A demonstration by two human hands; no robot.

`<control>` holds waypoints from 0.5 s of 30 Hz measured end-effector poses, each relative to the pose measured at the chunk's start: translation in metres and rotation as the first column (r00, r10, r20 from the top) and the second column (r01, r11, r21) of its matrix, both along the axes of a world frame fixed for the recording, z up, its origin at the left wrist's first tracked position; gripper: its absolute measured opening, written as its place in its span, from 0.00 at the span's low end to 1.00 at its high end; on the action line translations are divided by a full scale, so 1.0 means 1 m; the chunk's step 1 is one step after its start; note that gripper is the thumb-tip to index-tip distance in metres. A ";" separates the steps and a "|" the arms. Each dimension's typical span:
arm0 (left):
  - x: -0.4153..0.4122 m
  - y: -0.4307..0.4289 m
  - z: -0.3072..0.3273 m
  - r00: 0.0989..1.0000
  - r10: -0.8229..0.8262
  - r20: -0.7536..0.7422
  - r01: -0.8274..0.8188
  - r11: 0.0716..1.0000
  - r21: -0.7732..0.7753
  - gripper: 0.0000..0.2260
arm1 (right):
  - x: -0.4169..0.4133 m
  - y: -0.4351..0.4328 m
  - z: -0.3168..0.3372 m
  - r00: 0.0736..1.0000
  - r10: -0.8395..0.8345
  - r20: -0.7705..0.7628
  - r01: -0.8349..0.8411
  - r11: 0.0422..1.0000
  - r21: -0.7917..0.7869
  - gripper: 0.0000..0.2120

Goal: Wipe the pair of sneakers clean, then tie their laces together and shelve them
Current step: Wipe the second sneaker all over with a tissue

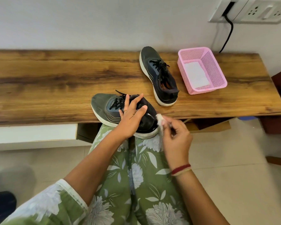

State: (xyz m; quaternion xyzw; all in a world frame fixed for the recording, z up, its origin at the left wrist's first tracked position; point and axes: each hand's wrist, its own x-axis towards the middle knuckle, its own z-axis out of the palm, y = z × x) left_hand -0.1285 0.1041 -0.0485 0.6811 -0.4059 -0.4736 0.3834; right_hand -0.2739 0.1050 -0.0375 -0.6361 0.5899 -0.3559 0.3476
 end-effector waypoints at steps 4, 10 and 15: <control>0.000 0.001 0.001 1.000 -0.015 0.000 0.015 1.000 0.023 0.19 | 0.008 -0.008 -0.003 0.981 0.035 -0.190 -0.052 0.995 -0.082 0.08; 0.000 0.002 0.003 1.000 -0.024 -0.016 0.024 1.000 -0.005 0.19 | 0.008 0.023 0.008 0.984 0.131 0.122 -0.149 0.976 0.157 0.10; -0.001 0.000 0.001 0.999 -0.033 -0.008 0.033 0.999 0.002 0.19 | 0.013 -0.028 0.032 0.999 0.005 0.052 -0.011 0.994 0.111 0.09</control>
